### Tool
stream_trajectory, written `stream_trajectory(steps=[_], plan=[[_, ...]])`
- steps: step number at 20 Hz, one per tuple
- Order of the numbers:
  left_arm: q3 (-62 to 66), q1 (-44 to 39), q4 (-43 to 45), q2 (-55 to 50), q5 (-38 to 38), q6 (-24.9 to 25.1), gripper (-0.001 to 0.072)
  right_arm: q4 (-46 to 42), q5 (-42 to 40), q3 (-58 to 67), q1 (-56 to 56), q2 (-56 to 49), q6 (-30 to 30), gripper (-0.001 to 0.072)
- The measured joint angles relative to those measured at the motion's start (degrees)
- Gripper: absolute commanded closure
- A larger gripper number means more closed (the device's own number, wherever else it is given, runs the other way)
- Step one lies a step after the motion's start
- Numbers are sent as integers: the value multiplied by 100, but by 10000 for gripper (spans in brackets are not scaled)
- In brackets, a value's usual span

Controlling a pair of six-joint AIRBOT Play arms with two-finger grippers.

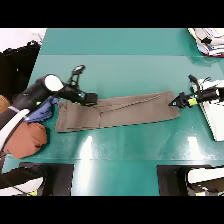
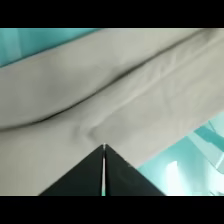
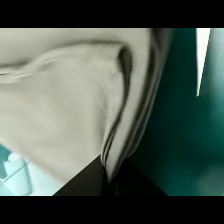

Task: Fold the shirts.

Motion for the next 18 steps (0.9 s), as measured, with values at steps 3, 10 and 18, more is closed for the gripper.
stream_trajectory(steps=[3,10,18], plan=[[597,-428,-24,-745,37,-4,682,354,157,177,111,570,127,698],[1888,-1137,-247,-2221,55,-85,682,868,424,1484,1215,1517,1040,698],[2166,-1252,-367,-2573,243,-205,683,944,332,2369,2627,1663,1453,698]])
